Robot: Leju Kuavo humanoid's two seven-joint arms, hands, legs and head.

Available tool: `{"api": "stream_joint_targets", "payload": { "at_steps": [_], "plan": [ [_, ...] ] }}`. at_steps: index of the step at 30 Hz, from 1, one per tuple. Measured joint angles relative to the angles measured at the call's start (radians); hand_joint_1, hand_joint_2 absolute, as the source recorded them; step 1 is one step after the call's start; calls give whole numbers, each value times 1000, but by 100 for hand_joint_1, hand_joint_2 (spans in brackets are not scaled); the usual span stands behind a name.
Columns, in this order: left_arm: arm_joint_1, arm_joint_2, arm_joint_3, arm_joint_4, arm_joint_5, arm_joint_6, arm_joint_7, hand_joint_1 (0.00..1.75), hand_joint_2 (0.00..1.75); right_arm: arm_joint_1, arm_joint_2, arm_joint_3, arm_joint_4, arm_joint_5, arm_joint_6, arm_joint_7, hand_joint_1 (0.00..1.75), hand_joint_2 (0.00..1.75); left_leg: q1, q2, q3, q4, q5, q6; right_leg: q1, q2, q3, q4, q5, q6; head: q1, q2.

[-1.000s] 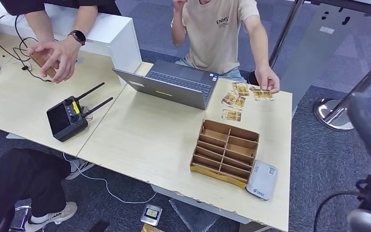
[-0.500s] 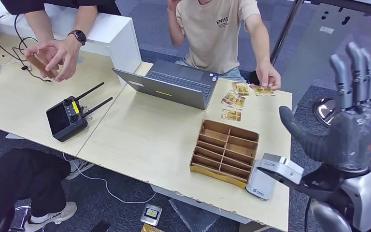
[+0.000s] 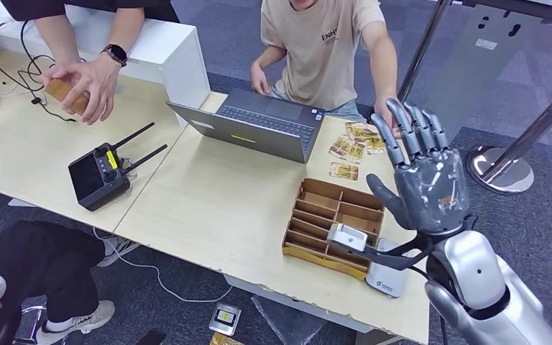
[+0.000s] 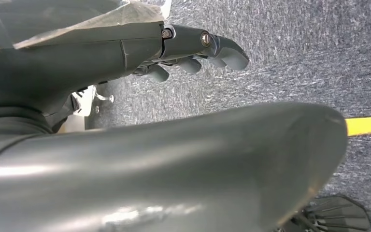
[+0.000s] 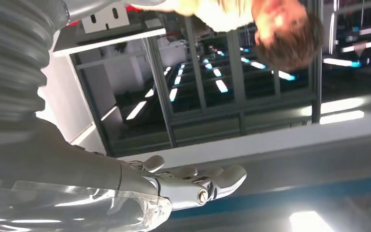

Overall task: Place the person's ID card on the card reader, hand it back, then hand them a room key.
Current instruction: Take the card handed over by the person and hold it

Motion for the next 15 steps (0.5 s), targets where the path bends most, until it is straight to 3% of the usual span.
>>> {"api": "stream_joint_targets", "payload": {
  "at_steps": [14,15],
  "plan": [
    [0,-5,-18,0,-3,-1,-13,0,0,-53,3,94,224,53,-37,24,1,175,0,0,0,0,0,0,0,0,0,0,0,0,0,0],
    [0,-5,-18,0,-3,-1,-13,0,0,-53,3,98,236,54,-43,26,24,175,0,0,0,0,0,0,0,0,0,0,0,0,0,0]
  ]
}}
